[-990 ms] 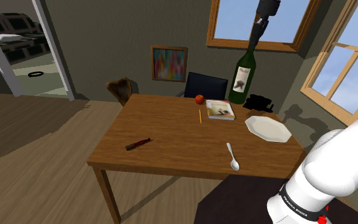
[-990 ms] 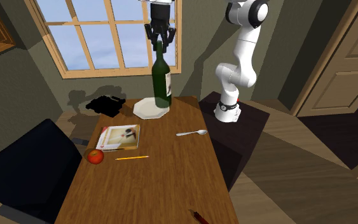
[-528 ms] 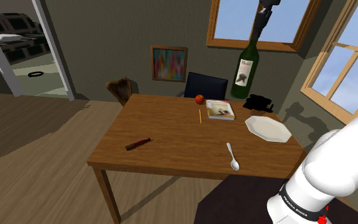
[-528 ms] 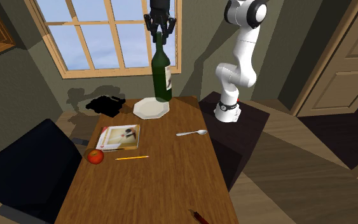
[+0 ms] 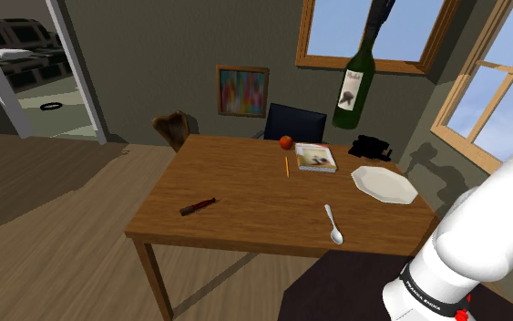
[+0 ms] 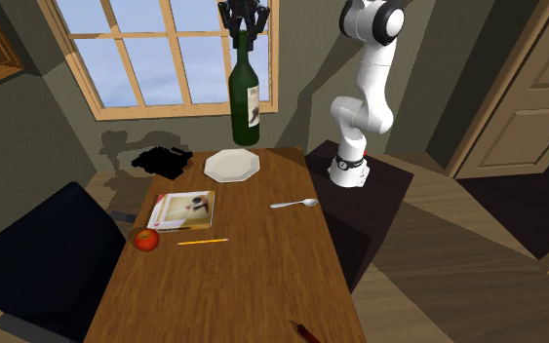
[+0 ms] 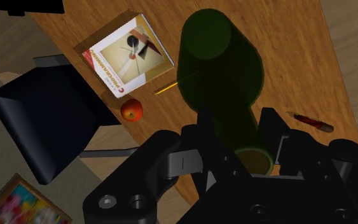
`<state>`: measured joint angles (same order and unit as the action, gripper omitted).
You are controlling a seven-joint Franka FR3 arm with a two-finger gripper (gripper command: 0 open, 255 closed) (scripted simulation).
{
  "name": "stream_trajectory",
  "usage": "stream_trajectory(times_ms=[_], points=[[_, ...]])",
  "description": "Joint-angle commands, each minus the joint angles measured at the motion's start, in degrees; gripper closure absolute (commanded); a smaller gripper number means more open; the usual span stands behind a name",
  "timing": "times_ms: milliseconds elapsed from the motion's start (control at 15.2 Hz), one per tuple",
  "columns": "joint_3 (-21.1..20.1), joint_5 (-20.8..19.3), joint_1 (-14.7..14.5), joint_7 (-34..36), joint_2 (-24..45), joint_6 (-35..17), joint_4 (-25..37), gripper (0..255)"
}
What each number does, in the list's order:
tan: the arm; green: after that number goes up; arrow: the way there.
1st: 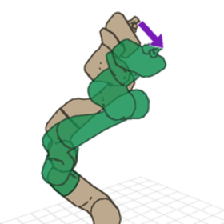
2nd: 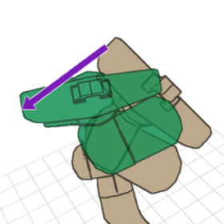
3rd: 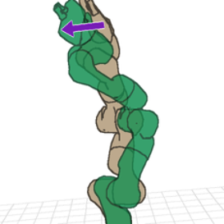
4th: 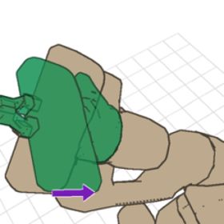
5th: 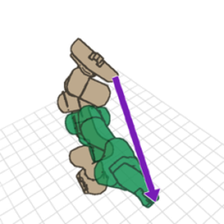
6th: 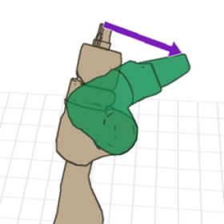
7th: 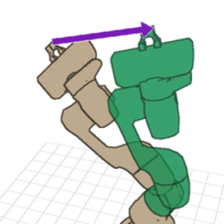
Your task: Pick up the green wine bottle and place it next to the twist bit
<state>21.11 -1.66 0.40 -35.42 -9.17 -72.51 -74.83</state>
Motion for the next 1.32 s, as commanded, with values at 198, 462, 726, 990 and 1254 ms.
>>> stream_trajectory(times_ms=[198,462,726,990,1254], points=[[1.23,1.79,0.45,-1.15,4.48,5.5,9.67,255],[2.85,4.35,1.63,-2.56,9.59,11.01,19.84,255],[2.88,5.37,1.51,-1.75,11.63,13.34,24.06,255],[-2.07,0.74,-3.66,5.82,3.21,4.91,7.98,255],[-6.2,-0.75,-6.0,11.98,-1.23,-1.18,-2.43,255]])
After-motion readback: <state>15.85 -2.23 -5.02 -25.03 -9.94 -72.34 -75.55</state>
